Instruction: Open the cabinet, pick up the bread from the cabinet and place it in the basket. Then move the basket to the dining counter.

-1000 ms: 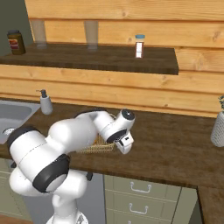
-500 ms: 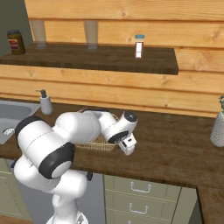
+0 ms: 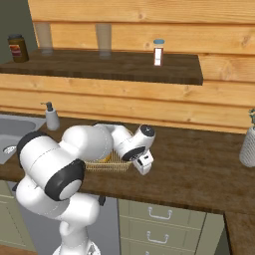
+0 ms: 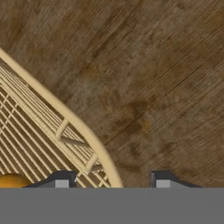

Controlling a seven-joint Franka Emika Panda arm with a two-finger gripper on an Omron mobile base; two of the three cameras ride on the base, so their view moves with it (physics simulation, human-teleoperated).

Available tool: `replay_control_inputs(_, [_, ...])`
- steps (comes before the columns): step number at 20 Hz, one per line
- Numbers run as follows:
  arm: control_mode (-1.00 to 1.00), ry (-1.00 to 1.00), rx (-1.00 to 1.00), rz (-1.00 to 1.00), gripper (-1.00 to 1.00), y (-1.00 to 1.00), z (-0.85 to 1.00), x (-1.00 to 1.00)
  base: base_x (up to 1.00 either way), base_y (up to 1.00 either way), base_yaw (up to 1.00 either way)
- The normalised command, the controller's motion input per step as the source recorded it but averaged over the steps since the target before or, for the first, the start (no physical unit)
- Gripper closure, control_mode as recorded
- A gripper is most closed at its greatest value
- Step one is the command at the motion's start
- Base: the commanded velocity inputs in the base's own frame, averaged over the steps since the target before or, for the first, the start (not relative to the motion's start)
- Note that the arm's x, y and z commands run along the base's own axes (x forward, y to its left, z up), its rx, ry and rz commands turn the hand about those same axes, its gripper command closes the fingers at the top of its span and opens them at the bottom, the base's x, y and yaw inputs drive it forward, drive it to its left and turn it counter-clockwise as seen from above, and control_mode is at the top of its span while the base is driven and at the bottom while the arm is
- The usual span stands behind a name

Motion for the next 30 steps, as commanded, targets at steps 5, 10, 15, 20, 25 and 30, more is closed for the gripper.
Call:
replay_control_inputs(5, [-1.00, 0.03, 0.00, 0.00, 1.00, 0.23, -0.06, 0.00, 0.00, 0.00, 0.00])
replay_control_inputs(10, [-1.00, 0.03, 0.02, -0.02, 1.00, 0.04, -0.01, -0.10, 0.00, 0.00, 0.00])
replay_control_inputs(15, [-1.00, 0.00, 0.11, -0.17, 1.00, 0.00, 0.11, -0.31, 0.00, 0.00, 0.00])
replay_control_inputs(20, [-1.00, -0.05, 0.06, -0.19, 1.00, 0.00, 0.36, -0.16, 0.00, 0.00, 0.00])
replay_control_inputs(25, [-1.00, -0.01, 0.00, -0.12, 1.00, 0.06, 0.64, -0.02, 0.00, 0.00, 0.00])
replay_control_inputs(30, [-1.00, 0.00, -0.12, -0.02, 1.00, 0.11, 0.57, -0.28, 0.00, 0.00, 0.00])
